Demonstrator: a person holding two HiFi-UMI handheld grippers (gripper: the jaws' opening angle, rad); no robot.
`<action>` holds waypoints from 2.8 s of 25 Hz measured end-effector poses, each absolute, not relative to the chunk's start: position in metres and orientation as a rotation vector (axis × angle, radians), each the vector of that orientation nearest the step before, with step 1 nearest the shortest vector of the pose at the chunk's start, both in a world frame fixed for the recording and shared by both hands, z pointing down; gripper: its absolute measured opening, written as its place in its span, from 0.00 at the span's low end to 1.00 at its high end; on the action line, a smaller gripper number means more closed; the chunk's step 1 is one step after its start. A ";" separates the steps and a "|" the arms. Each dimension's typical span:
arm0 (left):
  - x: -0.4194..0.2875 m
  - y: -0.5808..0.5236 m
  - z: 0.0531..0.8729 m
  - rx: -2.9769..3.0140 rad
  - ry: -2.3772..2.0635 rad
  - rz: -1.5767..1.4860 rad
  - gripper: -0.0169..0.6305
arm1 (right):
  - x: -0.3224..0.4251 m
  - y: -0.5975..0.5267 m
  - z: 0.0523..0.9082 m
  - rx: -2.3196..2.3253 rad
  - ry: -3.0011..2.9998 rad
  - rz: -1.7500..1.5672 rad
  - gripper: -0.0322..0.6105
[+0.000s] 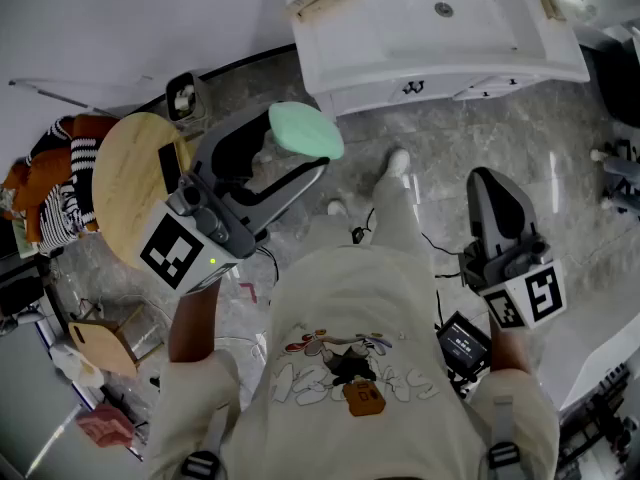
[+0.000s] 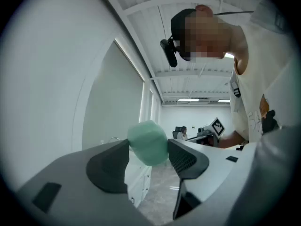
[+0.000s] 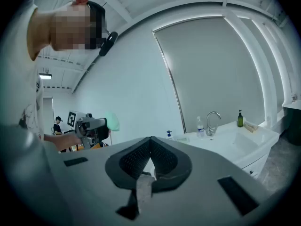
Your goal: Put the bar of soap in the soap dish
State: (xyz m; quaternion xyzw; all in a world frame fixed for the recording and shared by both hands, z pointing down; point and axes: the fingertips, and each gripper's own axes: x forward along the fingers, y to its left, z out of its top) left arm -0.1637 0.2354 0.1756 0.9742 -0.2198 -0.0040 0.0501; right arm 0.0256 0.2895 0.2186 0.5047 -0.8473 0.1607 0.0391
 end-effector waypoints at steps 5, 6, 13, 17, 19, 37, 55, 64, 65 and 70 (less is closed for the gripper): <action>-0.173 0.311 0.174 2.861 -0.837 -0.068 0.45 | -0.003 0.315 0.224 1.411 -2.691 0.508 0.06; -0.172 0.319 0.173 2.855 -0.863 -0.073 0.45 | -0.007 0.316 0.223 1.395 -2.701 0.507 0.06; -0.150 0.360 0.169 2.810 -0.972 -0.116 0.45 | -0.016 0.312 0.219 1.299 -2.737 0.411 0.06; -0.131 0.373 0.171 2.778 -0.966 -0.147 0.45 | -0.010 0.315 0.215 1.269 -2.759 0.390 0.06; -0.124 0.381 0.173 2.768 -0.964 -0.150 0.45 | -0.005 0.320 0.216 1.259 -2.766 0.403 0.06; -0.098 0.401 0.170 2.767 -0.994 -0.121 0.45 | 0.021 0.350 0.211 1.312 -2.765 0.375 0.06; -0.087 0.403 0.184 2.618 -1.214 -0.126 0.45 | 0.061 0.368 0.235 1.299 -2.793 0.561 0.06; -0.135 0.340 0.184 2.602 -1.242 -0.145 0.45 | 0.018 0.312 0.233 1.261 -2.782 0.544 0.06; -0.139 0.329 0.186 2.603 -1.229 -0.146 0.45 | 0.013 0.303 0.234 1.267 -2.773 0.546 0.06; -0.164 0.274 0.186 2.634 -1.157 -0.149 0.45 | -0.011 0.255 0.238 1.329 -2.728 0.563 0.06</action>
